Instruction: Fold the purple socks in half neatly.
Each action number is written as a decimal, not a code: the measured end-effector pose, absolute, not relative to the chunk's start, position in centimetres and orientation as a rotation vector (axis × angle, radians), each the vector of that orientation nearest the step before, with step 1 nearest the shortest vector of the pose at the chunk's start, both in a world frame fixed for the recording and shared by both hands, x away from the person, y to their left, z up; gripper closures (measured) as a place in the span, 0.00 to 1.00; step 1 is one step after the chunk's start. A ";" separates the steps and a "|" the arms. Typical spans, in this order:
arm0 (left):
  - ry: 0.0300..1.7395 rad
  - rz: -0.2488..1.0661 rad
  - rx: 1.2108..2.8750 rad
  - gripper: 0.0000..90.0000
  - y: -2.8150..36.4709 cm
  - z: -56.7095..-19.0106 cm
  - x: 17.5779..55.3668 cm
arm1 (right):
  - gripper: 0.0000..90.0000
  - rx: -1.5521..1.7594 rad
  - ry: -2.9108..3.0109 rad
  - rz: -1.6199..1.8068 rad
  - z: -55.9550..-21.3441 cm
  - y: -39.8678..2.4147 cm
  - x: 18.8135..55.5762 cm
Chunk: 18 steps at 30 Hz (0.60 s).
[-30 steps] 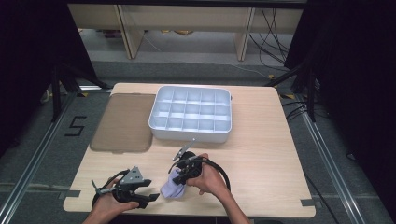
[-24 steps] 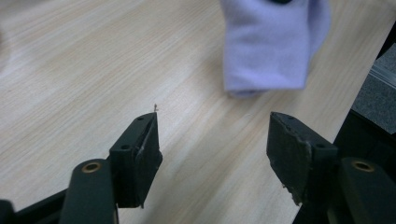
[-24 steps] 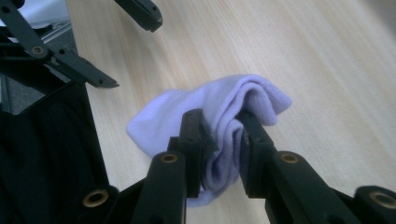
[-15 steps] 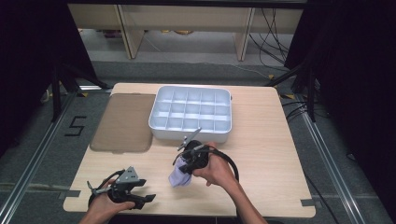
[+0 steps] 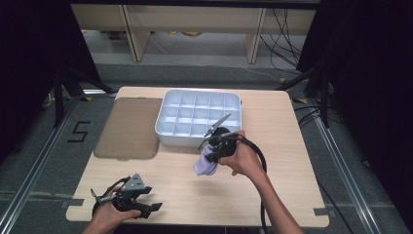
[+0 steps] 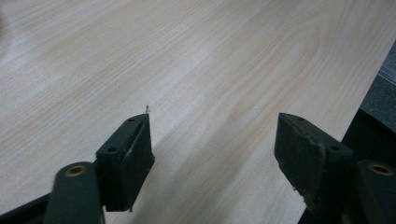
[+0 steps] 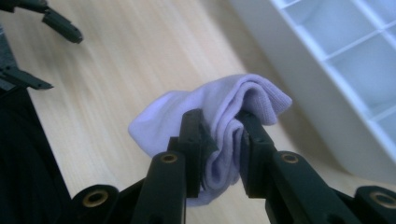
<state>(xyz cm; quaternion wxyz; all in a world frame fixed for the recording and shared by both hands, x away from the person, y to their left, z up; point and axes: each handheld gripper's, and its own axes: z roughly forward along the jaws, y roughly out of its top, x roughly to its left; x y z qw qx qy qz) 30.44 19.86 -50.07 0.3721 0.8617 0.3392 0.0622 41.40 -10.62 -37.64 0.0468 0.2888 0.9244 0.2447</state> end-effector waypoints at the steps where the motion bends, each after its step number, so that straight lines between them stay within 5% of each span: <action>1: 0.883 0.169 2.217 0.28 19.9 -50.1 30.5 | 0.83 0.875 2.810 0.744 -37.3 -11.0 41.7; 18: 0.860 0.172 2.233 0.27 19.7 -50.0 30.5 | 0.83 1.062 2.688 0.684 -33.4 -15.4 45.3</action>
